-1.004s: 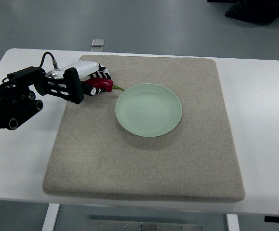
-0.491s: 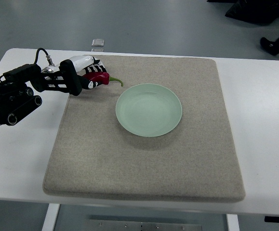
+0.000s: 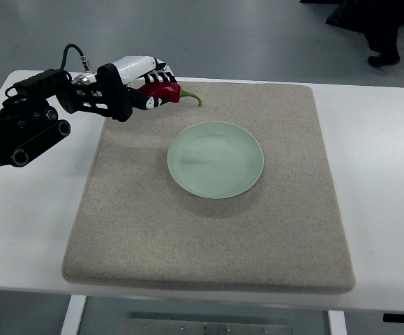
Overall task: Place red pepper on plate with left hand
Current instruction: 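Lift the pepper with the left hand and carry it over the plate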
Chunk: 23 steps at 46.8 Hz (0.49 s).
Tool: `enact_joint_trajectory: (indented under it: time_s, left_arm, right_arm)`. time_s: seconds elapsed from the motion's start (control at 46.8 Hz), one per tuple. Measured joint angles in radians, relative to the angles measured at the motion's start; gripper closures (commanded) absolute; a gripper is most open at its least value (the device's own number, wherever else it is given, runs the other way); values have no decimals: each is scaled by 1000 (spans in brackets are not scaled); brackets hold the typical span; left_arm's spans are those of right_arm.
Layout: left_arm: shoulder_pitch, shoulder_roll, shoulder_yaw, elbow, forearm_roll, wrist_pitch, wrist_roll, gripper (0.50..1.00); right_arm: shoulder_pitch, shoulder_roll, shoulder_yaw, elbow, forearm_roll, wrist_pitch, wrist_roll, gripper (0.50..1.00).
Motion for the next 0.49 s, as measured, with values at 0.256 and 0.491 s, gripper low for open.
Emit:
enact_joint_trajectory:
  time_s: [0.256,0.491]
  left_arm:
    - [-14,-1,3,-111,102,-2,0,1000]
    - [-15,-8,15,-157,179,-9,0,1000]
  right_arm:
    - [0,0,-1,0,0,0,0,568]
    - [0,0,0,0,0,0,0,568]
